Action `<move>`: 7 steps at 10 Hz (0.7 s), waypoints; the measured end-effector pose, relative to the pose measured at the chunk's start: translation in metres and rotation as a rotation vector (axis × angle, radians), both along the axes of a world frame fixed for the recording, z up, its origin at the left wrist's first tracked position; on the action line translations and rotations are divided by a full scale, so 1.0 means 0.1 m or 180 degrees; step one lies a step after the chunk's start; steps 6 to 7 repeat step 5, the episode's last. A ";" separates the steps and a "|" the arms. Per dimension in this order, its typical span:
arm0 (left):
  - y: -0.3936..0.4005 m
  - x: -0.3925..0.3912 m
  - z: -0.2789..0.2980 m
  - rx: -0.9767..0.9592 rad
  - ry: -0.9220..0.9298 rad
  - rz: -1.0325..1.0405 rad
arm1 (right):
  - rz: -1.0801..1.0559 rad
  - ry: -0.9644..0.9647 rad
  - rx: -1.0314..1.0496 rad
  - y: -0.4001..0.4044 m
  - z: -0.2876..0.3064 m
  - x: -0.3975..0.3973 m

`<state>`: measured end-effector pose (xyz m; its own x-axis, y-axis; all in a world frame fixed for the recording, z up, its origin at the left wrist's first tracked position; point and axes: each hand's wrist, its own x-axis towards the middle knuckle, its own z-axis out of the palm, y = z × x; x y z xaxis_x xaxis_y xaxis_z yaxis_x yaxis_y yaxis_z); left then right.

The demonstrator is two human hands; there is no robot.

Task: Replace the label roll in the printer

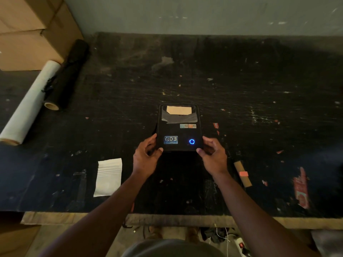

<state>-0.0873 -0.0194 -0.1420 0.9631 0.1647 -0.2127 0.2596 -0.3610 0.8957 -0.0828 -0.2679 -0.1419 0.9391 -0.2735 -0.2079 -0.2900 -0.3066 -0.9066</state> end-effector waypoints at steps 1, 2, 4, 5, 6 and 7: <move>0.00 0.01 0.01 0.0076 0.0028 -0.0044 | 0.0033 0.0014 0.0013 0.00 0.02 0.00; 0.07 0.05 0.03 0.0130 0.0026 -0.0197 | 0.0169 -0.0010 -0.0096 -0.04 0.03 0.00; 0.75 -0.26 -0.07 0.0466 0.0123 -0.0582 | 0.0320 0.0252 -0.0536 -0.60 -0.08 -0.54; 1.22 -0.88 -0.25 0.0145 0.0629 -0.0647 | 0.0242 0.0792 -0.0942 -0.96 -0.23 -1.25; 1.22 -0.88 -0.25 0.0145 0.0629 -0.0647 | 0.0242 0.0792 -0.0942 -0.96 -0.23 -1.25; 1.22 -0.88 -0.25 0.0145 0.0629 -0.0647 | 0.0242 0.0792 -0.0942 -0.96 -0.23 -1.25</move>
